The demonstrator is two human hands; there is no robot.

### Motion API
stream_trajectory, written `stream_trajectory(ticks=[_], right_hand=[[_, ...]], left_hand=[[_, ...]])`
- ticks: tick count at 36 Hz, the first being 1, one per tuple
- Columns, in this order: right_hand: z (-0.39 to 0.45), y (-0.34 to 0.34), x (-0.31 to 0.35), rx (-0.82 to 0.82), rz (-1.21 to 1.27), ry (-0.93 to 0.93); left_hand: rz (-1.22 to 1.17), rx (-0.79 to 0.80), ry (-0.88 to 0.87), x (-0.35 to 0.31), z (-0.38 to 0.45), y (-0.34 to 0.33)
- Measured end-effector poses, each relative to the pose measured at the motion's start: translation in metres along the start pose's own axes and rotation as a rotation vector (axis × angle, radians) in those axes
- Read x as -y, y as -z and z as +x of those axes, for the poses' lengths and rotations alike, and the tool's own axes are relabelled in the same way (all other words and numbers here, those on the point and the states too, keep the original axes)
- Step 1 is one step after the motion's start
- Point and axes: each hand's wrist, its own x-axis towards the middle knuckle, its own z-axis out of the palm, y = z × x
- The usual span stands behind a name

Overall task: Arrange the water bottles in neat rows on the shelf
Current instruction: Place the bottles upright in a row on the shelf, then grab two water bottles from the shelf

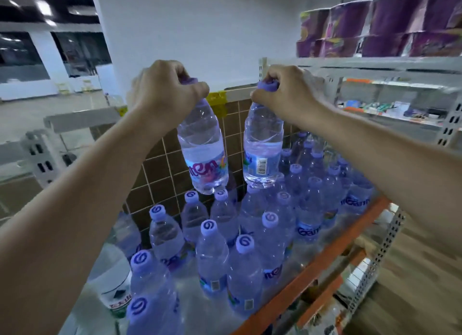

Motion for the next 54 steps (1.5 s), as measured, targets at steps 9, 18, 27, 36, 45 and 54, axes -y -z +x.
stream_trajectory(ticks=[9, 18, 27, 36, 45, 54], right_hand=[[0.053, -0.039, -0.043, 0.091, -0.044, 0.072], [0.074, -0.086, -0.079, 0.315, -0.063, 0.148], [0.070, -0.126, -0.100, 0.598, -0.173, 0.120], [0.058, -0.141, -0.109, 0.926, -0.256, 0.143], [0.030, -0.159, -0.117, 1.189, -0.246, 0.133], [0.020, -0.167, -0.116, 1.149, -0.206, 0.099]], left_hand=[[0.097, -0.019, 0.067, 0.015, 0.032, -0.051], [0.329, 0.184, 0.166, 0.053, 0.044, -0.104], [0.441, 0.524, 0.258, 0.096, 0.028, -0.145], [0.466, 0.687, 0.287, 0.107, 0.016, -0.166], [0.478, 0.769, 0.299, 0.113, -0.005, -0.179], [0.422, 0.764, 0.317, 0.117, -0.017, -0.180]])
